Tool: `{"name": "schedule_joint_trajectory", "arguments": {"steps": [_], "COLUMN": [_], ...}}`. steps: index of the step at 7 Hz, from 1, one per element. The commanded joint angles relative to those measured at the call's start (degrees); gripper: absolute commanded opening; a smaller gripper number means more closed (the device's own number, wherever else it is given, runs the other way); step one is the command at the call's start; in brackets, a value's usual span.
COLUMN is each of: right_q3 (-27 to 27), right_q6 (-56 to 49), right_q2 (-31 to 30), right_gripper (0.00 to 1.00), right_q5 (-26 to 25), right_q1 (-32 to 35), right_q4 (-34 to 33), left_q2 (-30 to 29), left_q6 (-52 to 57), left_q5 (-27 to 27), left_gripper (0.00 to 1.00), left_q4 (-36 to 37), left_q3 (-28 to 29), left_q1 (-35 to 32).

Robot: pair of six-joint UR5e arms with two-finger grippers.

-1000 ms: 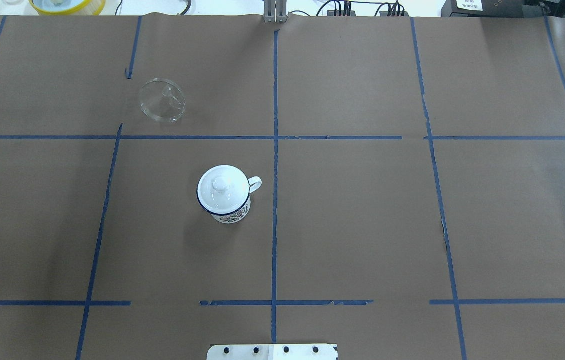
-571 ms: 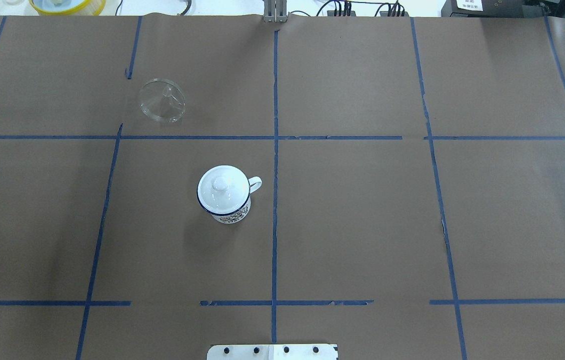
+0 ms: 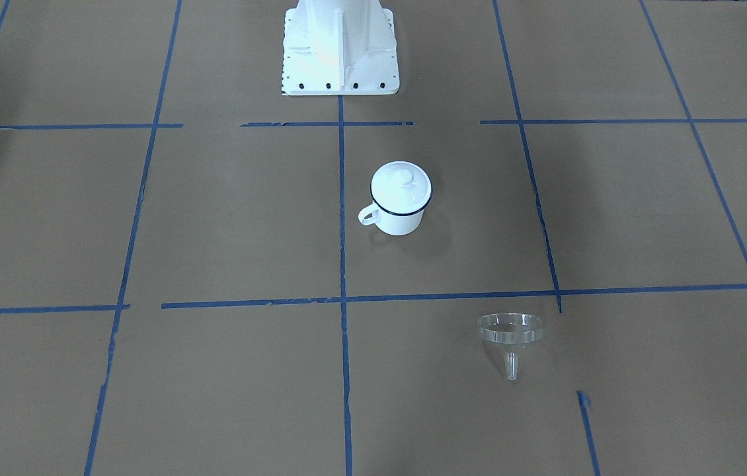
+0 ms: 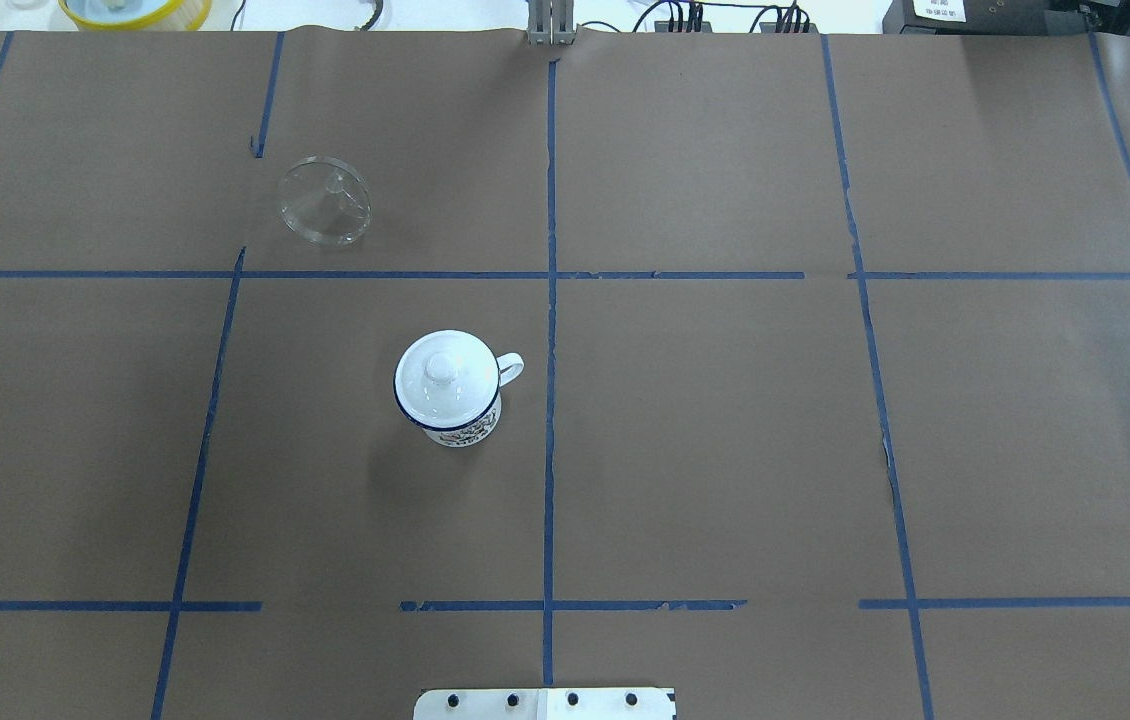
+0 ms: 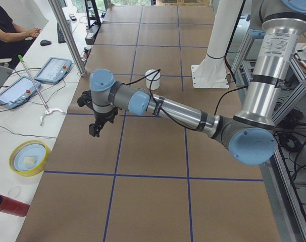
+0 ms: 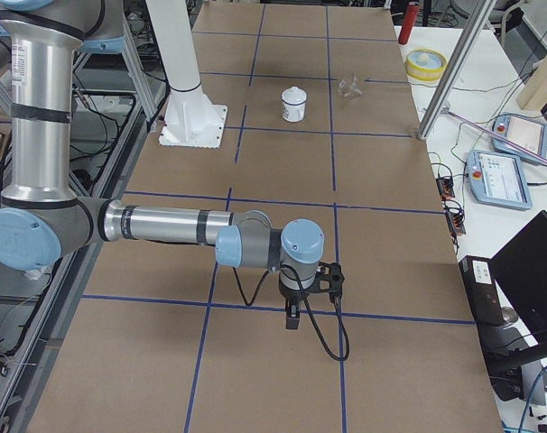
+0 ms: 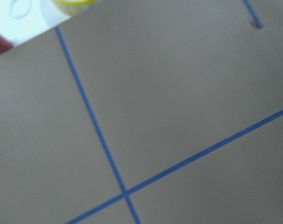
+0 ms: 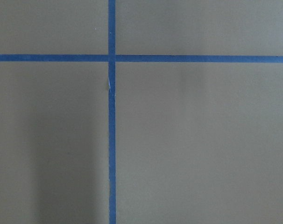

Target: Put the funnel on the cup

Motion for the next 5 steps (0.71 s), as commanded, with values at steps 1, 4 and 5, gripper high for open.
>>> {"name": "schedule_joint_trajectory", "arguments": {"steps": [1, 4, 5], "right_q3": [0.0, 0.0, 0.0], "right_q6": [0.0, 0.0, 0.0], "right_q2": [-0.02, -0.02, -0.02], "right_gripper": [1.0, 1.0, 1.0], "right_q5": [0.0, 0.0, 0.0], "right_q1": [0.0, 0.0, 0.0], "right_q4": [0.0, 0.0, 0.0], "left_q2": [-6.62, -11.3, -13.49], "left_q6": [-13.61, -36.18, -43.65], "left_q5": [1.8, 2.62, 2.88], "left_gripper": [1.0, 1.0, 1.0], "left_q4": [-2.04, -1.0, 2.67], "left_q3": [-3.73, -5.75, -7.33], "left_q1": [9.96, 21.57, 25.6]}}
